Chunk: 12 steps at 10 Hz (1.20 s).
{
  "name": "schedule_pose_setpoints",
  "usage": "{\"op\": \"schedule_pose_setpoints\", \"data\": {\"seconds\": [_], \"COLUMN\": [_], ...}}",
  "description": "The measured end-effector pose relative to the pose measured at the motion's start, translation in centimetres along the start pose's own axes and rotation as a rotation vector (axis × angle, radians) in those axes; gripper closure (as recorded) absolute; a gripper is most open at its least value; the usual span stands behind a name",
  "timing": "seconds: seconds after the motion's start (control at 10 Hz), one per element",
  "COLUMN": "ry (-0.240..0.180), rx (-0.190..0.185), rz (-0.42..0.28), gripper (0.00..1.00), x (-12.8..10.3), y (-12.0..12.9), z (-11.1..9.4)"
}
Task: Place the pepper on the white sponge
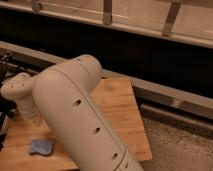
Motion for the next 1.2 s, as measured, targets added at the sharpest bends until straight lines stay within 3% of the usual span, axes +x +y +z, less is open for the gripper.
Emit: {"op": "schedule_pose_setpoints", "data": {"seconds": [0.2, 0.4, 0.9, 1.2], "ry": [0.0, 0.016, 0.07, 0.091], "rx": [0.013, 0.014, -0.037, -0.049], "rz": [-0.01, -0.02, 0.019, 0.045], "gripper": [0.4, 0.22, 0.2, 0.2], "x": [-0.4, -1.0, -1.4, -1.1], "y": [-0.5, -0.7, -4.1, -5.4], "z": [-2.2, -2.6, 1.0, 1.8]}}
